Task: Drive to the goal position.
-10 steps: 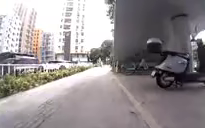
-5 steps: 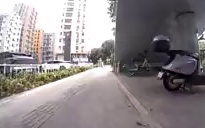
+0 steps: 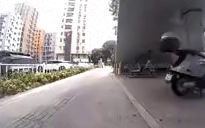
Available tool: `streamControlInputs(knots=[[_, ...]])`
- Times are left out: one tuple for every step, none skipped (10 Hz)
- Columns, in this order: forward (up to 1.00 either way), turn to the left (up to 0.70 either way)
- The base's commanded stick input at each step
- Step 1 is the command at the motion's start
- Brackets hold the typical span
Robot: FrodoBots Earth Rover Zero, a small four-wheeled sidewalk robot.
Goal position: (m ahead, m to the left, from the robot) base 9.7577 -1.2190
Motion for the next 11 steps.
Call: streamControlInputs(knots=[[0.45, 0.0], [0.45, 0.0], [0.45, 0.0], [0.45, 0.0], [0.45, 0.0], [0.45, 0.0], [0.45, 0.0], [0.45, 0.0], [0.45, 0.0], [0.45, 0.0], [0.45, 0.0]])
